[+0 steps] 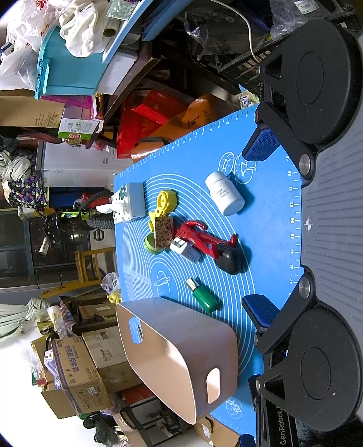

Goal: Organize rigid objects

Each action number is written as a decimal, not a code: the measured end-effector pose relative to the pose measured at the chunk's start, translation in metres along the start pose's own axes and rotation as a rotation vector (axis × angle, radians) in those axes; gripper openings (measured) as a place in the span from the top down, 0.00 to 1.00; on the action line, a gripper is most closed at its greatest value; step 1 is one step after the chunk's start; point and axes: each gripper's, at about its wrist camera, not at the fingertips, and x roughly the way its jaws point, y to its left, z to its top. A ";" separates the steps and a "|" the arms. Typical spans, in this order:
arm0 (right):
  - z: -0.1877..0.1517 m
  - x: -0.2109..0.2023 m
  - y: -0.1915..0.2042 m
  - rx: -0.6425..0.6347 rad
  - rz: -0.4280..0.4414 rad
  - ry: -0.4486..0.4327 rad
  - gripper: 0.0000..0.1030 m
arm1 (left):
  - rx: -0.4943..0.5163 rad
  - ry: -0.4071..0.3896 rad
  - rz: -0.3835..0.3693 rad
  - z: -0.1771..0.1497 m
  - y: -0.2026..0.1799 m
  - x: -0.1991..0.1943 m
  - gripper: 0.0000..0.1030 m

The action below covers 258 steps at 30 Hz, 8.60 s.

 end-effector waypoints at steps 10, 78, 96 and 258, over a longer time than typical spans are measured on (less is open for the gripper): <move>0.001 -0.004 0.002 0.001 0.000 0.000 0.02 | 0.001 -0.001 -0.001 0.001 -0.001 -0.001 0.00; 0.068 -0.002 -0.019 0.106 -0.025 -0.114 0.02 | -0.215 -0.024 0.037 0.099 0.084 -0.011 0.00; 0.086 0.076 -0.030 0.151 -0.136 -0.001 0.02 | -0.180 0.082 0.080 0.140 0.133 0.069 0.00; 0.098 0.172 0.052 -0.020 -0.088 0.308 0.24 | -0.082 0.367 -0.075 0.116 0.142 0.167 0.95</move>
